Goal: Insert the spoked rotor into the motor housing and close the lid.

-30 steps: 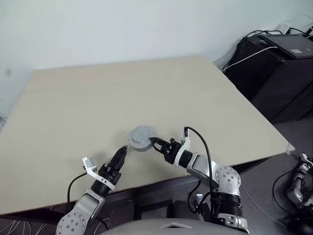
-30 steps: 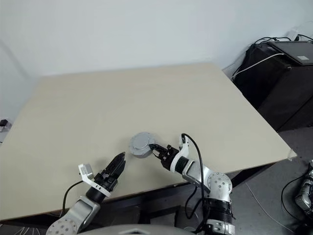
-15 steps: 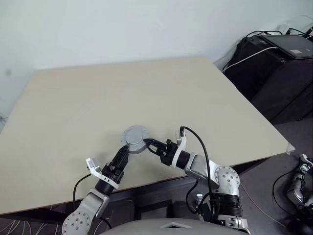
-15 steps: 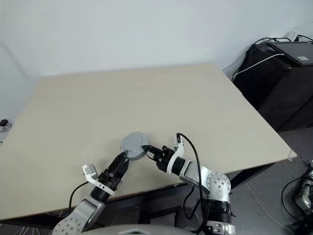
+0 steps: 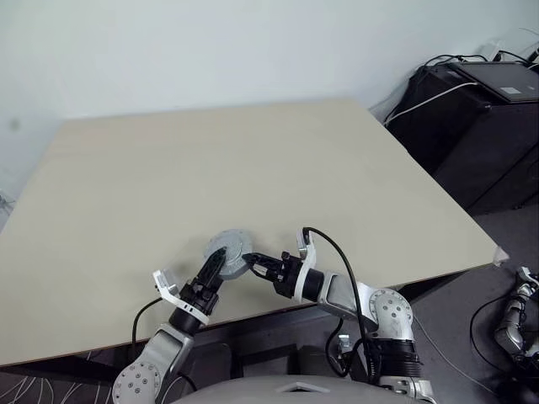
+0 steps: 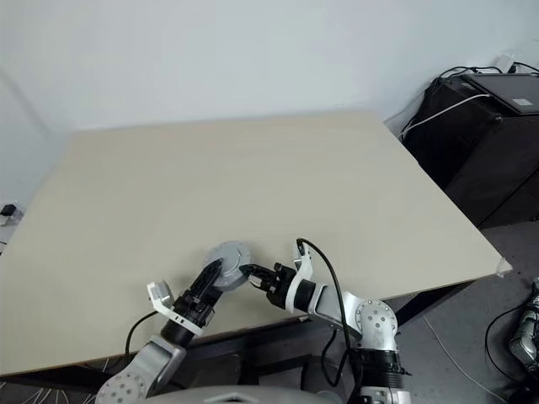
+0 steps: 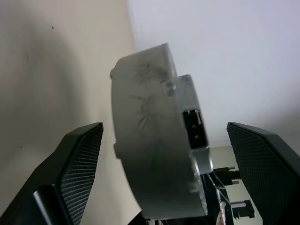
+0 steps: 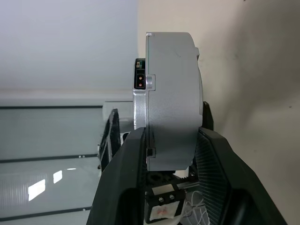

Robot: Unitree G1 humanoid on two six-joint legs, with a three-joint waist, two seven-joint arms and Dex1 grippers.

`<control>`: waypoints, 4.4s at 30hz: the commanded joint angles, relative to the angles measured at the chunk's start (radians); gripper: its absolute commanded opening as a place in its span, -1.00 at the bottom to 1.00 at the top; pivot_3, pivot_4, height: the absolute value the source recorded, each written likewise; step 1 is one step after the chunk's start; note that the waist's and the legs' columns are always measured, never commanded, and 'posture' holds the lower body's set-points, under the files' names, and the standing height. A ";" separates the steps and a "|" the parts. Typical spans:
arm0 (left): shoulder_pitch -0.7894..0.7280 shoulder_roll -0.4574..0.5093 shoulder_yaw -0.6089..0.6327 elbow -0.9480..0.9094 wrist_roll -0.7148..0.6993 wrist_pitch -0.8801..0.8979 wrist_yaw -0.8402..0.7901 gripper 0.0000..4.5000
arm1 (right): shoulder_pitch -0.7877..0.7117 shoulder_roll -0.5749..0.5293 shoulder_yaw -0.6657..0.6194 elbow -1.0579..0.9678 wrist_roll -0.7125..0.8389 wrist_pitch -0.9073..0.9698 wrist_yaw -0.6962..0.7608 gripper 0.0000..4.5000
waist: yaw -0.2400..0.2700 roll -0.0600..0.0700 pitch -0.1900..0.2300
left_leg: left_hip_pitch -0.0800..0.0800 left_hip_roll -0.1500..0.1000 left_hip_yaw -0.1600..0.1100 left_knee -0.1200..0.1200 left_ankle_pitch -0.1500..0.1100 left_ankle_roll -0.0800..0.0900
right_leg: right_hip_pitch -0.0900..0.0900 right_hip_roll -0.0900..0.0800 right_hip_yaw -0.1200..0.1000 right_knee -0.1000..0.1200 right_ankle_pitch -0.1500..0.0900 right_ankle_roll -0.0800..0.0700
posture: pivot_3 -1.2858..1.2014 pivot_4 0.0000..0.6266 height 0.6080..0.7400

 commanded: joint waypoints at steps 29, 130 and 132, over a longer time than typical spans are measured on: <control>0.008 -0.048 -0.082 -0.124 -0.039 -0.063 0.081 0.82 | -0.027 -0.023 0.032 -0.023 0.050 -0.009 0.048 -0.46 | 0.002 0.000 0.000 | 0.000 0.000 0.000 0.004 0.000 0.001 | 0.001 0.001 0.000 0.000 0.002 0.001 | 0.03 -1.00 1.00; -0.876 0.148 0.336 0.891 0.514 -0.476 0.291 0.96 | 0.268 -0.301 0.319 -0.128 -1.339 -1.228 0.647 1.00 | 0.016 -0.016 -0.007 | 0.011 -0.001 0.001 0.009 0.001 0.000 | 0.014 0.000 -0.001 0.002 0.006 0.004 | 0.03 -1.00 1.00; -0.835 0.147 0.320 0.841 0.523 -0.443 0.297 0.98 | 0.264 -0.299 0.318 -0.126 -1.340 -1.225 0.648 1.00 | 0.012 -0.015 -0.009 | 0.012 0.000 0.001 0.009 0.001 0.000 | 0.014 0.000 0.000 0.002 0.007 0.004 | 0.03 -1.00 1.00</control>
